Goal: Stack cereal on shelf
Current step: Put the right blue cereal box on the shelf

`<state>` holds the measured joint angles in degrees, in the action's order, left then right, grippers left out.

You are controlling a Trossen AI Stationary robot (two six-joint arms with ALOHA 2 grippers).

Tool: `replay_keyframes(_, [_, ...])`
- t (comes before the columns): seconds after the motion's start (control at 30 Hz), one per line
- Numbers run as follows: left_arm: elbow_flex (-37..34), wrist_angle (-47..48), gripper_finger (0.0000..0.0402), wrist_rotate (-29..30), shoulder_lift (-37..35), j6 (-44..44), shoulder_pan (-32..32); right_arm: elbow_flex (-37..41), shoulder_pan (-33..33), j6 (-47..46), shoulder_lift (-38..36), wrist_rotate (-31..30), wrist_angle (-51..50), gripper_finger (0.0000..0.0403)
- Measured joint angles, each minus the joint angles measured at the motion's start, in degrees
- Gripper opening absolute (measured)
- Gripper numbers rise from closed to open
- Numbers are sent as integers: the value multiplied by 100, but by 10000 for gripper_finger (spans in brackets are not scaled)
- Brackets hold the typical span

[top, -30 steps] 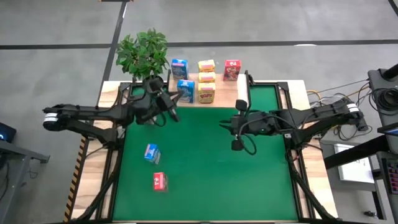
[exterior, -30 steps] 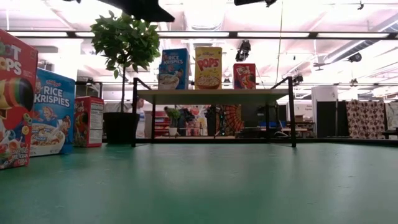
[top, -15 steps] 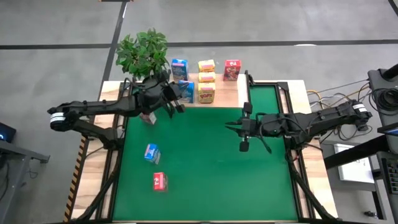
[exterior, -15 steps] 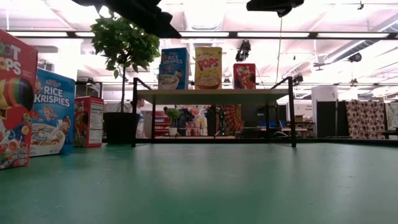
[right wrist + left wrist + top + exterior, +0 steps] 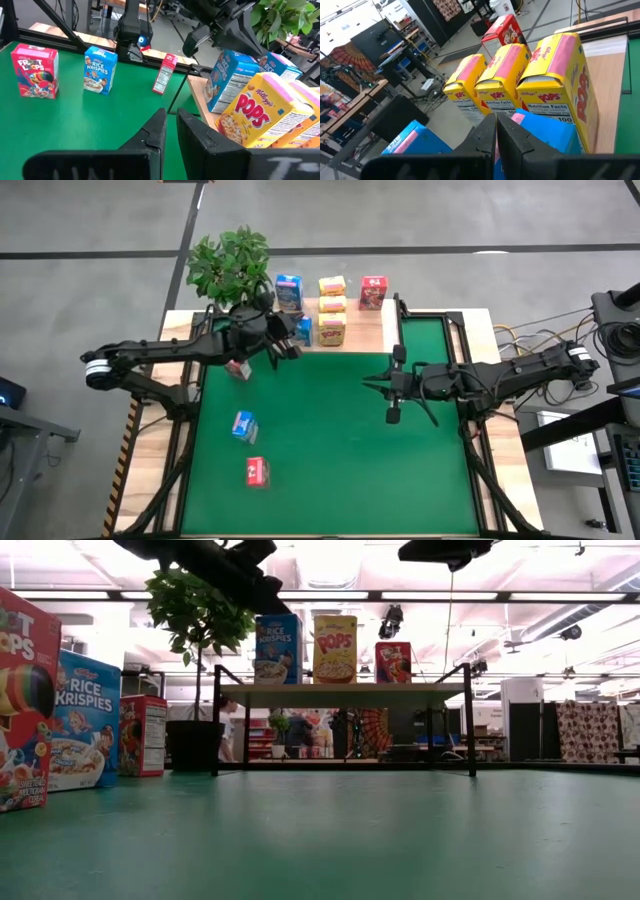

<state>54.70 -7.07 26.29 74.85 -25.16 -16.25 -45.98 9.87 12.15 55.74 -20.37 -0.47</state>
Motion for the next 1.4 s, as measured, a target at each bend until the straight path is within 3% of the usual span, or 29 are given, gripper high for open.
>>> replay_keyframes(1.17, [111,46,0,15,-87,-3,-5,-13,0,93,18,-19,-94,34])
replay_keyframes(1.4, [601,602,0,13,-98,63,118,-15,0,45,18,-19,-246,34])
